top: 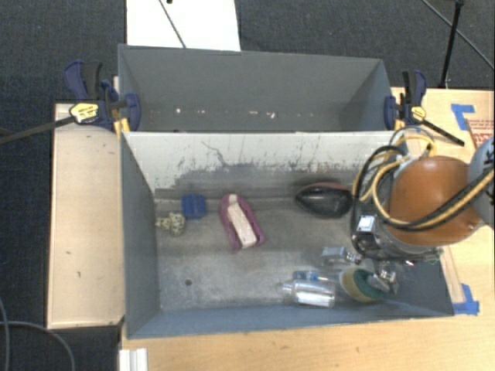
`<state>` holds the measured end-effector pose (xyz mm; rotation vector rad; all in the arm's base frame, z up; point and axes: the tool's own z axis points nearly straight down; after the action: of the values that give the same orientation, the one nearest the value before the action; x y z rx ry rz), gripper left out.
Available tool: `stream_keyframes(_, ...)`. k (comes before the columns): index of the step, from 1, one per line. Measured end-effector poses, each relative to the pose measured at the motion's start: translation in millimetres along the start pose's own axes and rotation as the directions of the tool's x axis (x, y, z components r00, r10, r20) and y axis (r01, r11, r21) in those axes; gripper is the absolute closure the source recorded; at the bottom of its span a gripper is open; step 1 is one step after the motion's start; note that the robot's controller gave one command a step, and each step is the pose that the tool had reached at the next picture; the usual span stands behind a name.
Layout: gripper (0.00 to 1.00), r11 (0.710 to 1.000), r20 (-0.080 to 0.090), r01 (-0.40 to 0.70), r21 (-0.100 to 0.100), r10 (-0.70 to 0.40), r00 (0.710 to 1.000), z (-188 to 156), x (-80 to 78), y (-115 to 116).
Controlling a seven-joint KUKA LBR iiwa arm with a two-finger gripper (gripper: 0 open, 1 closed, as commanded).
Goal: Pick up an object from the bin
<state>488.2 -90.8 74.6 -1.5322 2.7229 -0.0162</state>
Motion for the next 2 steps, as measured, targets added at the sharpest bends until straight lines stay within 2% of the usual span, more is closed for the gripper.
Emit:
stream_keyframes(1, 1.00, 1.000, -0.002, 0.001, -0.004, -0.001, 1.000, 1.3, 1.2, 1.0)
stream_keyframes(2, 1.00, 0.963, 0.011, 0.269, 0.009, -0.269, 0.963, 0.1, 1.6, -0.7)
